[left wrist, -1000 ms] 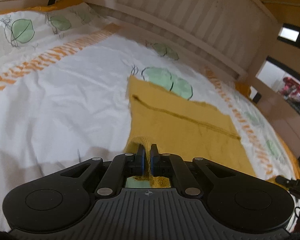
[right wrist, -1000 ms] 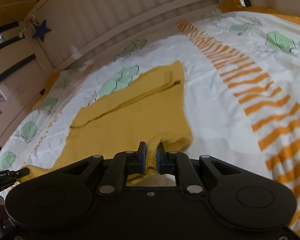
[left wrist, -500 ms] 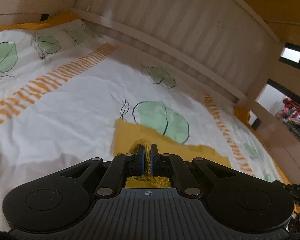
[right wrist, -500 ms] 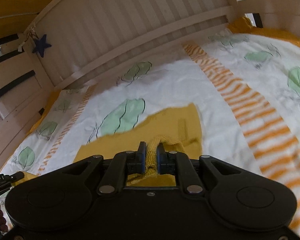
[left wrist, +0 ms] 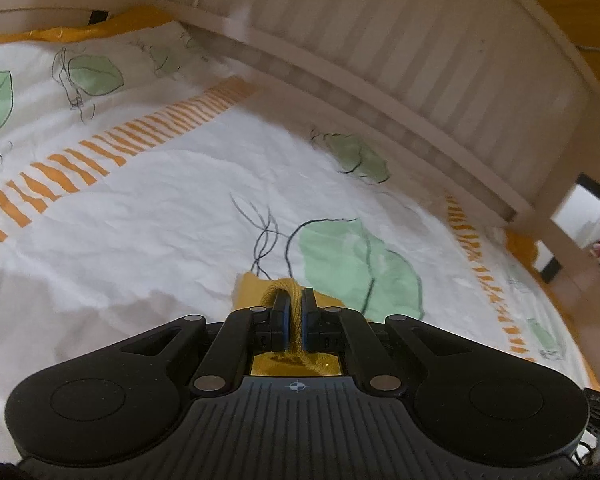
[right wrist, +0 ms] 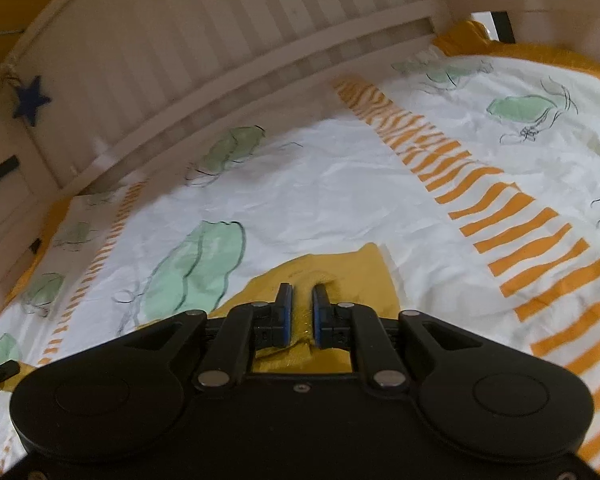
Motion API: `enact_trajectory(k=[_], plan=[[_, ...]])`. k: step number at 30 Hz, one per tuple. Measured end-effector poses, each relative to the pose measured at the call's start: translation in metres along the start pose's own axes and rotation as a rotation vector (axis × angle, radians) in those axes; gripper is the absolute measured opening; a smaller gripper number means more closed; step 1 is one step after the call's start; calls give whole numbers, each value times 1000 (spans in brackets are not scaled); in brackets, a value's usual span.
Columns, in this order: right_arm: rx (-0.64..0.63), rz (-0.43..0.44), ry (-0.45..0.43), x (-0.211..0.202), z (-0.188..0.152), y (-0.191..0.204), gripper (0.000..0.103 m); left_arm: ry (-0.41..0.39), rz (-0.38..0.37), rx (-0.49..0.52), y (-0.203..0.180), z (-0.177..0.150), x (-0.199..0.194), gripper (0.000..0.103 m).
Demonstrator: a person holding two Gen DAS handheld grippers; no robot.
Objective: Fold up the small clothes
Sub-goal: 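Lift the hem with both grippers and fold it over toward the collar, then lower the hem onto the collar and open both grippers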
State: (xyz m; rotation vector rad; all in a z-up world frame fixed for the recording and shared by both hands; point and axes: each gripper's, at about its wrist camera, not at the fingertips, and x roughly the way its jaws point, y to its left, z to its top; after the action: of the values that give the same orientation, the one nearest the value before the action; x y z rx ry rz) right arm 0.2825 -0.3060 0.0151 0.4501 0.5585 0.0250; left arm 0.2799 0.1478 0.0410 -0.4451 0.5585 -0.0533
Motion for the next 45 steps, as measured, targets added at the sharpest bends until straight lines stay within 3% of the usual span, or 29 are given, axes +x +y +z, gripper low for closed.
enact_trajectory(k=[2,7,10,12,14,25,26,27,30,34,37,45], plan=[[14,-15,3,14,2,-5,13,15,12,-10,3,2,14,5],[62,-31,35,39,5,-19,16,45,47,-8,8,0,39,5],[78,1,91,47,5,-24,24,55,51,-19,9,0,45,5],[85,17,142,47,3,-28,44,54,52,-8,8,1,46,5],[68,19,168,44,0,-30,50,56,57,14,6,1,49,5],[-37,80,212,51,-10,-19,50,61,58,28,3,0,50,5],[-47,80,217,53,-11,-18,43,63,59,27,4,0,50,5],[-67,70,220,54,-13,-15,10,64,60,24,3,0,50,5],[-60,94,201,47,-10,-13,12,65,53,9,3,1,46,5],[92,140,75,15,7,-23,12,39,3,-28,-3,6,36,5],[157,129,-17,2,21,-29,12,29,-16,-3,-12,9,41,5],[172,39,78,62,21,-37,12,90,28,24,-8,4,83,5]])
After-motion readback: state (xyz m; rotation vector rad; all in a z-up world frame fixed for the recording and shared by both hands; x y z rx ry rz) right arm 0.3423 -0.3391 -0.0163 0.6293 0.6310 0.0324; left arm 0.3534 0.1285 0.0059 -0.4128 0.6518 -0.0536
